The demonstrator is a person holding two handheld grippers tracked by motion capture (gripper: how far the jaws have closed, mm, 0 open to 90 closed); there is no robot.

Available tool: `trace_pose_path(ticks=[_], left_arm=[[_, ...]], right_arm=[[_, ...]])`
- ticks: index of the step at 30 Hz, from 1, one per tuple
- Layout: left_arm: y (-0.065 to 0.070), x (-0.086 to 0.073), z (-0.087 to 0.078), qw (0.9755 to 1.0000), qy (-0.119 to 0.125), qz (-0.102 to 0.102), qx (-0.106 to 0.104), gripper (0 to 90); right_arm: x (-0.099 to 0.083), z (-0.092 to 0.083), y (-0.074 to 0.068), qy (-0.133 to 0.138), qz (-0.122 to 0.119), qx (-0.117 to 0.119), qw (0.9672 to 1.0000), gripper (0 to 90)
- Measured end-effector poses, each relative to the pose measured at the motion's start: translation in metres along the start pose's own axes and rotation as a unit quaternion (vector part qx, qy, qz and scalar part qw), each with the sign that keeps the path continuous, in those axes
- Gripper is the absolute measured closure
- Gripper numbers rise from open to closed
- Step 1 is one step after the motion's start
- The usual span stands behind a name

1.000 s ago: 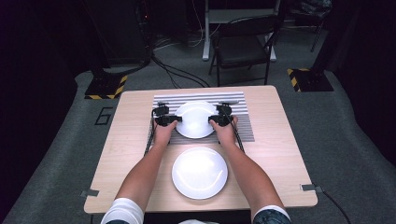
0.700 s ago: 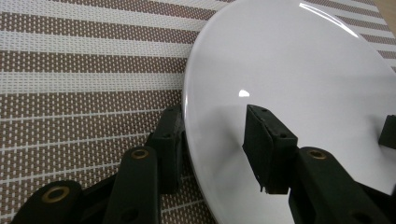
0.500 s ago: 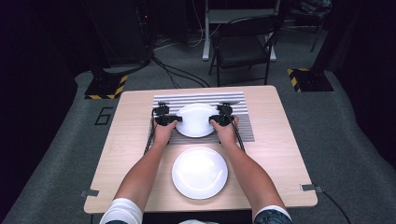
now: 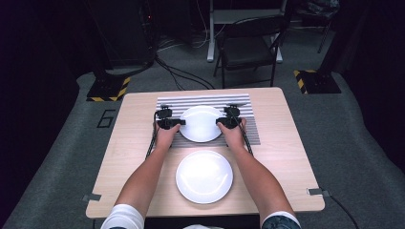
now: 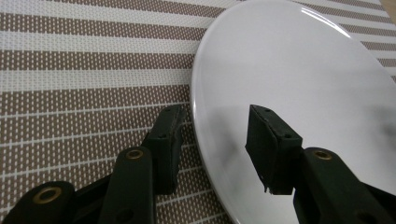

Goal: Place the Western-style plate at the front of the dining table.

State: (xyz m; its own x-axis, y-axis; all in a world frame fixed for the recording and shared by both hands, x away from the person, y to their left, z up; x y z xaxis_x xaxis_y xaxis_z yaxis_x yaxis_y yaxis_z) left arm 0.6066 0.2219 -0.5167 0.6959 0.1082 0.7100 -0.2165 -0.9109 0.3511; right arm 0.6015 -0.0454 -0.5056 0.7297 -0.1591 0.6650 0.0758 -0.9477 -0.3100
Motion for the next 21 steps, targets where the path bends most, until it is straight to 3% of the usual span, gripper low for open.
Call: trace_pose_path(ticks=[12,16,21], left_arm=[[0.005,-0.006,-0.009,0.9999,0.003,0.01,-0.007,55.2],[0.004,-0.008,-0.01,0.9999,0.004,0.001,-0.009,56.7],[0.005,-0.008,-0.01,1.0,0.007,0.003,-0.005,57.5]], right_arm=[[-0.01,-0.005,0.001,-0.006,0.002,0.009,0.9999,51.0],[-0.013,-0.007,-0.004,-0.013,0.0,0.016,0.9998,53.0],[-0.015,-0.007,-0.006,-0.012,-0.013,0.004,0.9998,53.9]])
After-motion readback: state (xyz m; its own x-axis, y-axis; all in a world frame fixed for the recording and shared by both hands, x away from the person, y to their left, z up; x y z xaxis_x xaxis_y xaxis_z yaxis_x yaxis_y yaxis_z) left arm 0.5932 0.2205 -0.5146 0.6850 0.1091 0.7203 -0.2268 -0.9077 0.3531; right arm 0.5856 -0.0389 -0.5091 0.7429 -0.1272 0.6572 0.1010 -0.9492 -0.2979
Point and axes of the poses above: each handheld gripper's, and its own axes: z roughly forward along the jaws, x roughly out of its top, y roughly to its right, the point moved 1 cm from there along z, roughly forward along the jaws, and after that the axes turned 8 degrees about y, right-handed, at the moved point
